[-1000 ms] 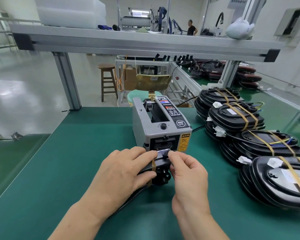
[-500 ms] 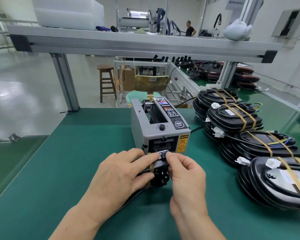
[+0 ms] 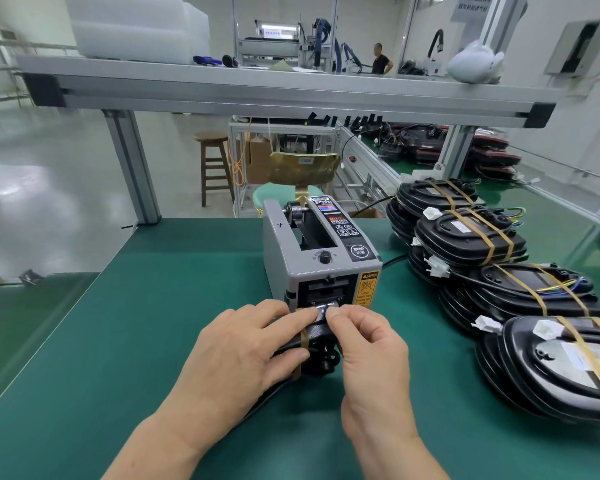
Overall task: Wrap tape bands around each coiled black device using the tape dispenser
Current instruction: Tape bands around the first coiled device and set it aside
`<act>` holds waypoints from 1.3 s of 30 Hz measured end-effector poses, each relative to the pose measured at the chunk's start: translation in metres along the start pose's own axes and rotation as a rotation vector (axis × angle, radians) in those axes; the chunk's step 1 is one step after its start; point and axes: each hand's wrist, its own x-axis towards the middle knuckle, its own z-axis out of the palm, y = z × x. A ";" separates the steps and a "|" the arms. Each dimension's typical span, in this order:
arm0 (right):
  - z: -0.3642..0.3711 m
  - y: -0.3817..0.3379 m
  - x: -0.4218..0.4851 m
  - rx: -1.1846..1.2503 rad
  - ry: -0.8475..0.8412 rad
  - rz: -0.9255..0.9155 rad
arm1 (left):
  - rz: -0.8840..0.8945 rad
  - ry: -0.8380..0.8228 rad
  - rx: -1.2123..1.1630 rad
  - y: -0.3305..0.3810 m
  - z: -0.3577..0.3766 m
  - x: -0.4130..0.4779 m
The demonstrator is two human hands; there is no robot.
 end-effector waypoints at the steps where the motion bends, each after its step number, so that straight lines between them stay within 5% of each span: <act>1: 0.000 -0.001 -0.001 -0.021 -0.022 -0.019 | 0.000 0.000 -0.002 0.000 0.000 0.000; 39: -0.007 0.010 0.015 0.023 0.000 0.072 | 0.008 -0.043 0.066 0.004 -0.002 0.005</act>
